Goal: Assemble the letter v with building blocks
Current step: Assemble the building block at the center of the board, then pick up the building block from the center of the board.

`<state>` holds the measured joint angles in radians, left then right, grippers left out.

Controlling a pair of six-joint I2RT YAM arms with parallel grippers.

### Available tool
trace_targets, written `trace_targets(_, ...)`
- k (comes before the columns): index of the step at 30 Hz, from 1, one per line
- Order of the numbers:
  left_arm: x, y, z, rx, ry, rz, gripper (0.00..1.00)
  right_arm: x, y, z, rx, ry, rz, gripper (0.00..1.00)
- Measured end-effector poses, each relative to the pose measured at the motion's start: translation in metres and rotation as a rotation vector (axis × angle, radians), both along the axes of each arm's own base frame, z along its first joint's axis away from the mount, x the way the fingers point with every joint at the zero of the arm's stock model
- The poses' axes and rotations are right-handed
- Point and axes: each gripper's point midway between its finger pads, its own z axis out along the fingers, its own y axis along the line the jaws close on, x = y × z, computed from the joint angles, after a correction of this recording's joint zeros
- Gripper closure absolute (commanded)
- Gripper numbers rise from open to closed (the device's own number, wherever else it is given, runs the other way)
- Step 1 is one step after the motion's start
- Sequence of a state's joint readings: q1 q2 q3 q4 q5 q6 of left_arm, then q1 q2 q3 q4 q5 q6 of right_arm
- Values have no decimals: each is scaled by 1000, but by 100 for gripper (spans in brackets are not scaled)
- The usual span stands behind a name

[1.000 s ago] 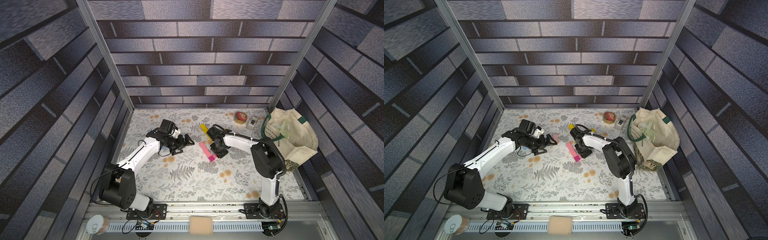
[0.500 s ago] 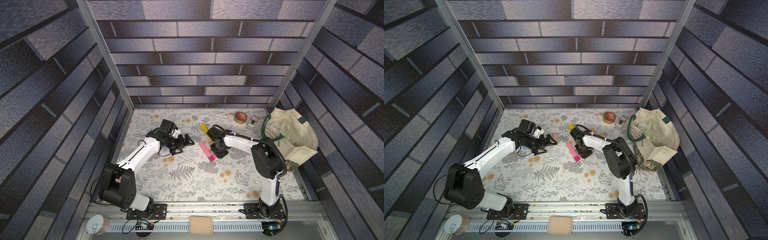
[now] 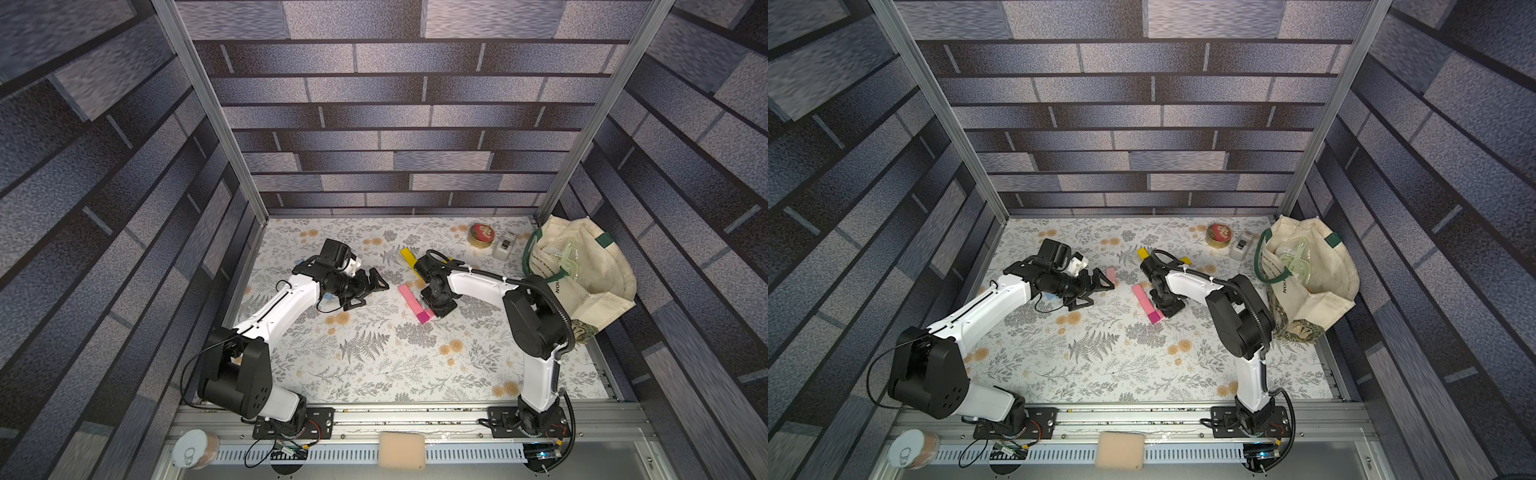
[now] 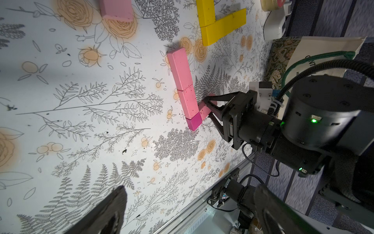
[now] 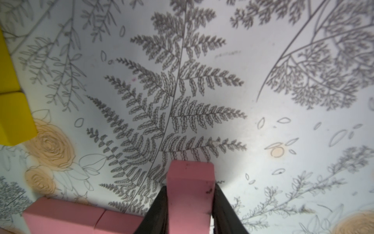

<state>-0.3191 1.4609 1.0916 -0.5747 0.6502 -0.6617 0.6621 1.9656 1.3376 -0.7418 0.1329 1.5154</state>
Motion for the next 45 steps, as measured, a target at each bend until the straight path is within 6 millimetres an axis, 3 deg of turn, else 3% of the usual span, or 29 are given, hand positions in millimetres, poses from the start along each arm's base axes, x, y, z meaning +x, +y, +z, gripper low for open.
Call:
trace_targets(6,0,0,0,0,0,0,0,0,0,0,4,-4,-4,60)
trace_targets(18,0,0,0,1,1,0,0,-2,0,2,5,-4,-6,43)
trace_targets(20,0,0,-1,3,1,1,0,-6,-2,3,-5,4,7,33)
trace_targets(24,2,9,-5,40,2,21,0,-12,-13,6,-60,22,57,0)
trace_targets(26,6,18,-6,85,-5,44,0,-13,-19,11,-88,17,86,0)
trace_targets(29,18,31,-1,143,-19,85,0,-8,-23,33,-100,-42,147,0)
trace_targets(35,71,44,3,299,-39,126,0,11,-28,108,-58,-257,266,0)
trace_targets(37,94,53,-6,393,-33,133,0,17,-35,131,-49,-323,308,0)
trace_targets(41,132,73,-34,543,19,133,0,29,-50,151,-72,-383,401,0)
trace_targets(45,142,94,-69,565,130,163,0,37,-53,154,-114,-392,514,0)
